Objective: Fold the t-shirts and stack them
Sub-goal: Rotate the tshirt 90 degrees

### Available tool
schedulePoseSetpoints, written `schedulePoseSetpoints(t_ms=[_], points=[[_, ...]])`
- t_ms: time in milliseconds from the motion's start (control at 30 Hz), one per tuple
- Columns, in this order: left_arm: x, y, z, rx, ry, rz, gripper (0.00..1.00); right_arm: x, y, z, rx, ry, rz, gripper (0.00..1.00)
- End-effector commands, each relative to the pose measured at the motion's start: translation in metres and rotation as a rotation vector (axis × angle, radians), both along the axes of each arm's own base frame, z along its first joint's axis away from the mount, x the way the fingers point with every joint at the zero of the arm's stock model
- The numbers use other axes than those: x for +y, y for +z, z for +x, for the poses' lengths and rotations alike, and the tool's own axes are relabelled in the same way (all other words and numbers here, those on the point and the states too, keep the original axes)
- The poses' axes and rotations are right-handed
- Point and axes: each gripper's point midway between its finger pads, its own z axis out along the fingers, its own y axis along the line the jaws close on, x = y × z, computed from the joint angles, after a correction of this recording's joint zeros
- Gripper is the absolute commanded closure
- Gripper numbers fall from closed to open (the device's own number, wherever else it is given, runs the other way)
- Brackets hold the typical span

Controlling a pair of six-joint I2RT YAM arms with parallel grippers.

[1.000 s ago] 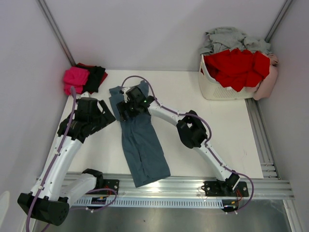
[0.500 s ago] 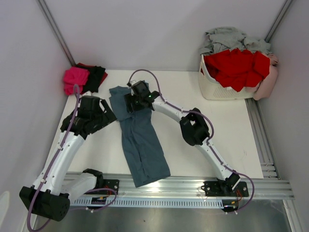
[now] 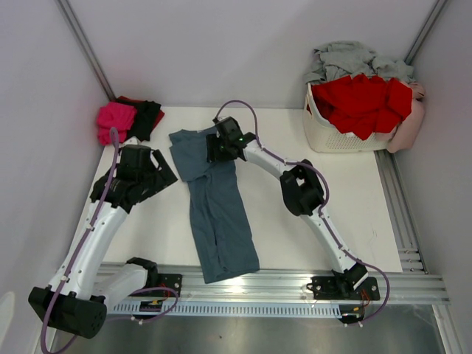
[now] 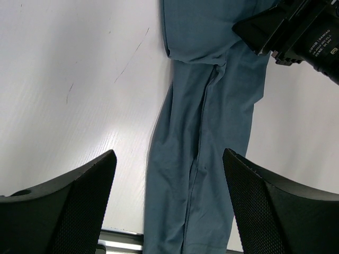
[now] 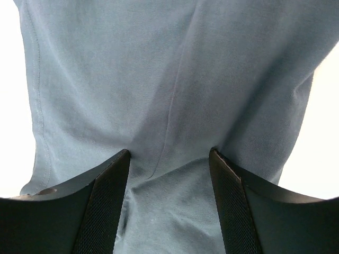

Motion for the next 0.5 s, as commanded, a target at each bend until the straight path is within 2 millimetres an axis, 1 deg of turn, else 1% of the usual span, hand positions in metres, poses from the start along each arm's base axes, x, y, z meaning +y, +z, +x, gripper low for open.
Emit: schedulePoseSetpoints(t_ms=[0, 33, 67, 233, 267, 467], points=[[0.001, 0.016, 0.001, -0.044, 0.002, 0.002, 0.15, -0.022, -0.035, 0.000, 0.057, -0.077, -0.099, 0.34], [0.001, 0.015, 0.001, -0.044, 0.003, 0.003, 0.15, -0.030, -0.036, 0.003, 0.062, -0.107, -0.117, 0.34], [0.002, 0.016, 0.001, -0.043, 0.005, 0.005, 0.15, -0.043, -0.037, 0.011, 0.040, -0.167, -0.156, 0.35], [0.004, 0.014, 0.001, -0.041, 0.007, 0.015, 0.15, -0.092, -0.040, 0.029, 0.031, -0.339, -0.245, 0.38], [0.004, 0.014, 0.001, -0.043, 0.006, 0.015, 0.15, -0.100, -0.034, 0.033, 0.020, -0.360, -0.250, 0.38], [0.003, 0.008, 0.004, -0.026, 0.001, 0.023, 0.16, -0.130, -0.025, 0.045, -0.009, -0.433, -0.298, 0.38]])
